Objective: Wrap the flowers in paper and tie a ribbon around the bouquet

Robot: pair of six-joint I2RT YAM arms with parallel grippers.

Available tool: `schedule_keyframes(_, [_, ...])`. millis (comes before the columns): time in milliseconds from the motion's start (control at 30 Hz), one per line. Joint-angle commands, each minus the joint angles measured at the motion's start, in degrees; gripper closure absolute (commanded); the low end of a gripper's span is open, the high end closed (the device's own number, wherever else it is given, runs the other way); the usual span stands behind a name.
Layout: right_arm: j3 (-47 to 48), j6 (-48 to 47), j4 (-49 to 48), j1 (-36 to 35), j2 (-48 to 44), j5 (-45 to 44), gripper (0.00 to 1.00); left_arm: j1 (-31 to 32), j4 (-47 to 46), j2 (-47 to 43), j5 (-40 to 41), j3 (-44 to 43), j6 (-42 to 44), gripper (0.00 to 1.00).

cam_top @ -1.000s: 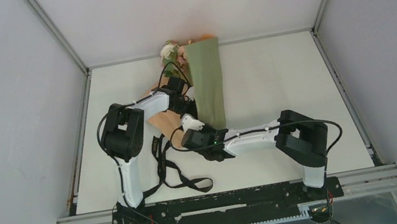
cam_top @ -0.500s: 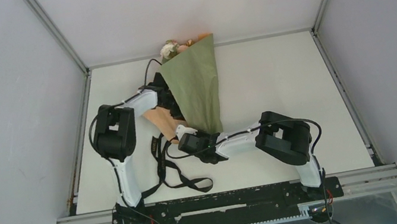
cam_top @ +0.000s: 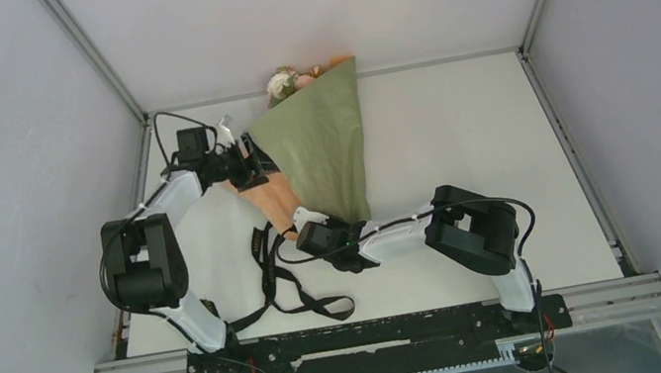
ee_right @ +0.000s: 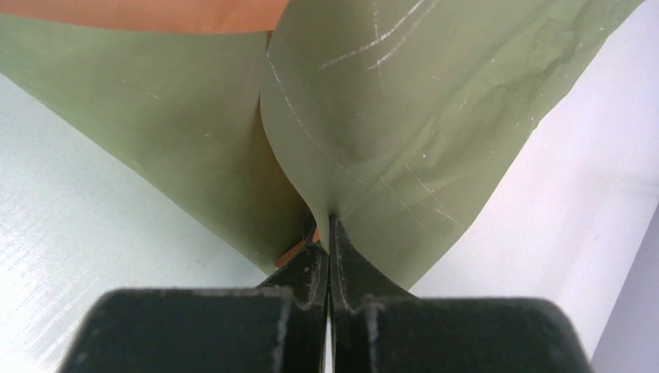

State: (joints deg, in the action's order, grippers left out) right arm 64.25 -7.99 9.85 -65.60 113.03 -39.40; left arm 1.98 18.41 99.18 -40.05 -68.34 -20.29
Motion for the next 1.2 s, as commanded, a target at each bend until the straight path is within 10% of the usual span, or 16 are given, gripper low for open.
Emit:
schedule_keyframes(0, [0.5, 3.1, 0.2, 0.2, 2.2, 4.7, 1.0, 1.3, -16.1, -1.8, -7.7, 9.9, -16.6, 0.24])
schedule_keyframes(333, [0.4, 2.9, 0.0, 0.5, 1.7, 5.2, 1.0, 0.5, -22.8, -2.2, -7.6, 15.1, -25.0, 0.26])
schedule_keyframes(600, [0.6, 2.1, -1.0, 0.6, 1.8, 5.8, 1.0, -4.4, -12.4, -17.4, -0.4, 14.8, -15.1, 0.22])
schedule_keyframes(1167, [1.5, 1.2, -0.3, 0.6, 2.1, 4.9, 1.0, 5.1, -7.4, -0.2, -2.8, 14.5, -15.1, 0.09])
